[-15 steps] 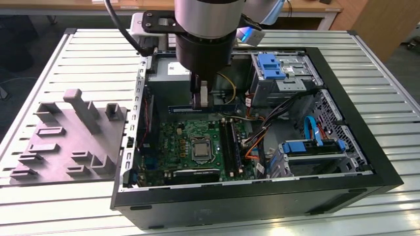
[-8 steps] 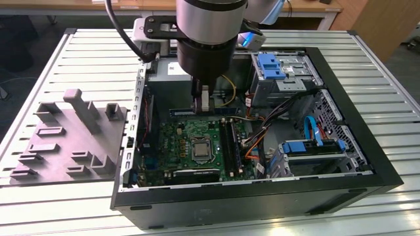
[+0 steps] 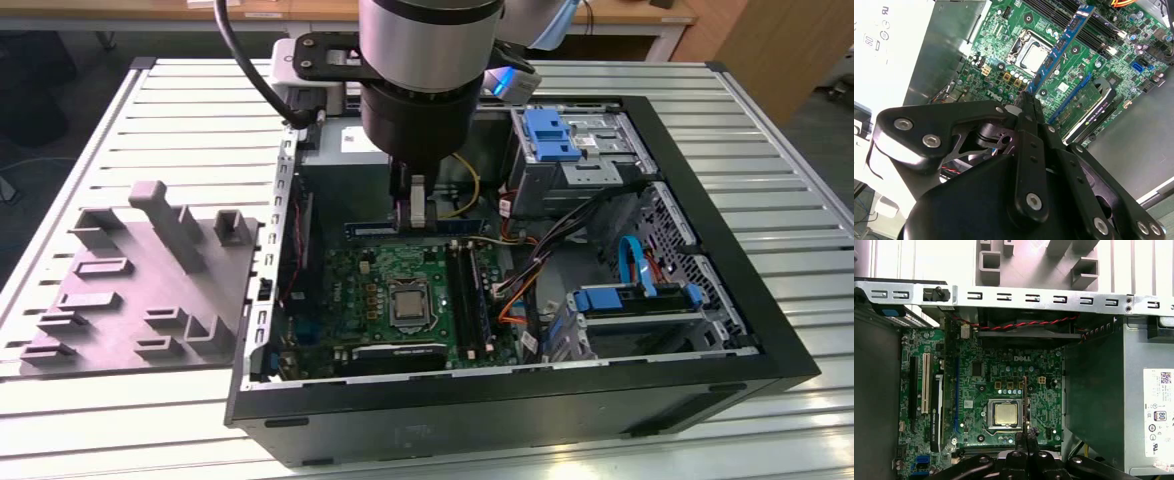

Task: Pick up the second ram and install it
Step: 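Insert the second ram into the second slot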

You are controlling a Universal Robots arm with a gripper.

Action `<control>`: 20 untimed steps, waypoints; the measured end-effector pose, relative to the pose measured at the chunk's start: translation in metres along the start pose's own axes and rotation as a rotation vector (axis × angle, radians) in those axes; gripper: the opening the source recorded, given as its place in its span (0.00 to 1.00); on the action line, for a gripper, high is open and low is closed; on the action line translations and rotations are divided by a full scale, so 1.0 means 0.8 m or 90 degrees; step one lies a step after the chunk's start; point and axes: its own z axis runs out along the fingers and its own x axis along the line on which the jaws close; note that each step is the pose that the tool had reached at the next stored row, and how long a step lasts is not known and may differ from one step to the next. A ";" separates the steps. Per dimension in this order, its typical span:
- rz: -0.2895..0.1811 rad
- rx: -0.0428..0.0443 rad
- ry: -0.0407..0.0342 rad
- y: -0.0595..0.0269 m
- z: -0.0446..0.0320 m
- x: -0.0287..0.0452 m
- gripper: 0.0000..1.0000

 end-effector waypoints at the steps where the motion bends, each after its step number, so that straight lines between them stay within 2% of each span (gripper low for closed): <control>1: 0.000 0.0000 0.0000 0.000 0.0000 0.0000 0.11; 8: 0.001 0.0001 0.0000 0.000 0.0001 0.0000 0.11; 20: 0.123 0.0120 -0.0067 0.000 0.0012 0.0001 0.11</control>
